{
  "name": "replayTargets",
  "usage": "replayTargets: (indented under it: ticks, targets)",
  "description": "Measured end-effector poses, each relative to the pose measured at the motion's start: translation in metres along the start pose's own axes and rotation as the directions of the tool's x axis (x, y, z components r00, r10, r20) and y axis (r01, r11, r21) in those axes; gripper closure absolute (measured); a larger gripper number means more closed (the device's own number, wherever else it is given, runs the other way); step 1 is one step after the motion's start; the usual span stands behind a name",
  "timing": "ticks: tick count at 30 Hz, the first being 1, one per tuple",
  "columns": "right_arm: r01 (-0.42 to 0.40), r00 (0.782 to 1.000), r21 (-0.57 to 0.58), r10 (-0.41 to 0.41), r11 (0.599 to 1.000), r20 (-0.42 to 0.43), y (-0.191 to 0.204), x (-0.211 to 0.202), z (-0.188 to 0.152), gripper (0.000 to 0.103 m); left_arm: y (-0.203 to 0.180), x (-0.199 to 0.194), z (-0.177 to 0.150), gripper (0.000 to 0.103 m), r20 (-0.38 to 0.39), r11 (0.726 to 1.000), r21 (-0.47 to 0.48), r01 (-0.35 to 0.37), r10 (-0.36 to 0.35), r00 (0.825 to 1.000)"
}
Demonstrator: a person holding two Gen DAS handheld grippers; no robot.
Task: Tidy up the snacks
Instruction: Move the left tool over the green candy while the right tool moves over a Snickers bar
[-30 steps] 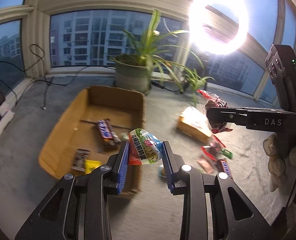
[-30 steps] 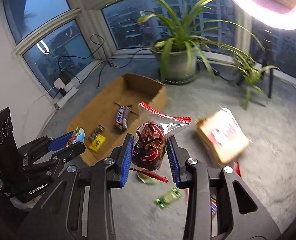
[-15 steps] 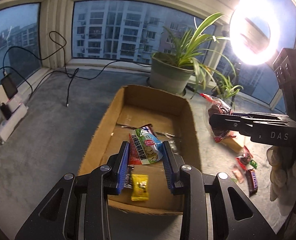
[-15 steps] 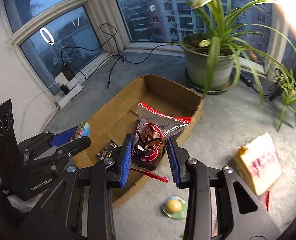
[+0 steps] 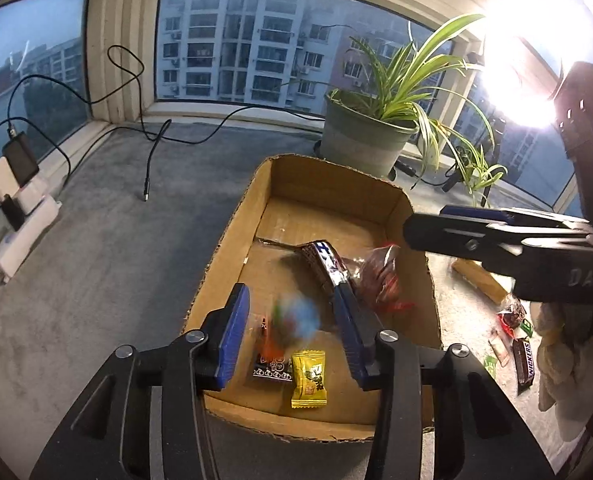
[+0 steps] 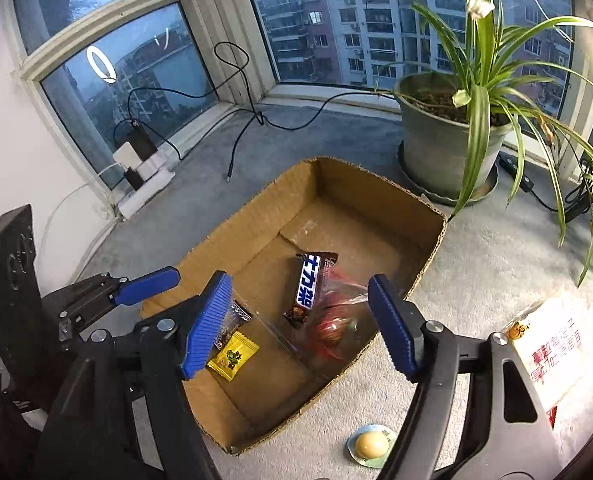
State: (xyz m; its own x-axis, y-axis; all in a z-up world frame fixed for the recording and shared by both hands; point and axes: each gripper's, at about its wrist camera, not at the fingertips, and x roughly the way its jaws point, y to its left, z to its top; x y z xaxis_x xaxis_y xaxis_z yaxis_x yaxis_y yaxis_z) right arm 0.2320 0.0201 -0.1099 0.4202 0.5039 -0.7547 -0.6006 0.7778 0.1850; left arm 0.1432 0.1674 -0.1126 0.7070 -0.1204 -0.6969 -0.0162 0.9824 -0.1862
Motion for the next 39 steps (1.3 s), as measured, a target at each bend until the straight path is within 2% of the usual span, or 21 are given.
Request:
replayTargets:
  ticks: [8, 19, 24, 31, 39]
  targets:
    - [0.014, 1.000, 0.026, -0.015, 1.000, 0.021, -0.017, -0.024, -0.004, 0.030, -0.007, -0.009, 0.000, 0.057, 0.021, 1.000, 0.007, -0.002, 0.002, 1.000]
    - [0.063, 0.996, 0.096, -0.069, 0.993, 0.053, -0.072, -0.091, -0.035, 0.029, -0.048, -0.027, -0.010, 0.057, 0.045, 0.997, 0.037, 0.060, -0.062, 0.997]
    - [0.101, 0.993, 0.134, -0.108, 0.986, 0.043, -0.103, -0.122, -0.061, 0.029, -0.075, -0.031, -0.020, 0.057, 0.027, 0.994, 0.055, 0.099, -0.101, 0.995]
    - [0.169, 0.986, 0.200, -0.167, 0.965, -0.030, -0.145, -0.144, -0.106, 0.029, -0.116, -0.026, -0.040, 0.057, -0.019, 0.983, 0.098, 0.155, -0.153, 0.988]
    - [0.175, 0.983, 0.287, -0.154, 0.942, -0.095, -0.162, -0.147, -0.160, 0.029, -0.161, -0.004, -0.061, 0.057, -0.102, 0.962, 0.163, 0.221, -0.206, 0.973]
